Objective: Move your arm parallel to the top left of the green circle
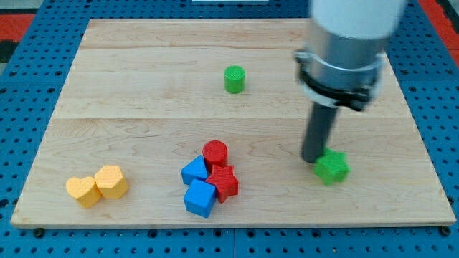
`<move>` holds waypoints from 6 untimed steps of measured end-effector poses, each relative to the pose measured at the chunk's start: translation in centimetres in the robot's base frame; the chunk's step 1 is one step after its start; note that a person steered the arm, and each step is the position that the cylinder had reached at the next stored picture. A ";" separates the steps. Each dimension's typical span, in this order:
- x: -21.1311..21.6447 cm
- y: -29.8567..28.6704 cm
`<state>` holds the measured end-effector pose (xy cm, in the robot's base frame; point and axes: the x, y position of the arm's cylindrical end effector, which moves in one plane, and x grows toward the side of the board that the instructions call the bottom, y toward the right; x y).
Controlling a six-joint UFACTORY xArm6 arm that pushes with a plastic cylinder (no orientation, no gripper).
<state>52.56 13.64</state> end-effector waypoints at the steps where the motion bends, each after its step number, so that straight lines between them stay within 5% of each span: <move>1: -1.0 0.6; 3: -16.1 0.7; 6: -20.7 -21.4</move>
